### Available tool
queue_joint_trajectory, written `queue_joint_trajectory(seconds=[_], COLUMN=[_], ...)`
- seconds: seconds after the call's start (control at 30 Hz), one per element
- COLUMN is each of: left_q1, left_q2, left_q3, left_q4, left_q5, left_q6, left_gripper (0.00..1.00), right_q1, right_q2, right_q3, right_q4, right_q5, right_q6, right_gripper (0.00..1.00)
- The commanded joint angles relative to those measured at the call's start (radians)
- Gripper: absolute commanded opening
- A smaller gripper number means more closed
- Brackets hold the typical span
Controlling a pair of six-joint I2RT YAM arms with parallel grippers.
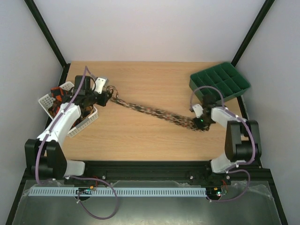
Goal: Roll the ties
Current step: Flatten out the tie at the center of the board.
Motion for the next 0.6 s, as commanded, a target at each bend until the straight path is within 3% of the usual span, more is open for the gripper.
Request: queue_joint_trajectory(seconds=[0.0, 0.03, 0.13, 0.33, 0.57], left_q1=[0.006, 0.006, 0.016, -0.007, -0.262], left_q2=[-0.034, -0.031, -0.031, 0.012, 0.212], left_q3=[-0.069, -0.075, -0.082, -0.018, 0.164], left_q4=[-0.020, -0.038, -0.070, -0.120, -0.212], left_q5=[0.069, 0.067, 0.055, 0.096, -0.127], left_q6=[-0.047, -0.040, -0.016, 0.151, 0.314], left_gripper=[0.33, 0.45, 0.61, 0.71, 0.72], right_q1=[-0.191, -0.237, -0.367, -0.513, -0.532], right_q2=[-0.126, -0.149, -0.191, -0.183, -0.193], right_q3=[-0.138, -0.161, -0.194, -0.142, 0.017], right_q4=[-0.087, -0.076, -0.050, -0.029, -0.174], right_q5=[0.200, 0.217, 0.238, 0.237, 0.126], right_q6=[-0.258, -0.309, -0.445, -0.535, -0.463], right_gripper=[0.21, 0.21, 0.21, 0.21, 0.23])
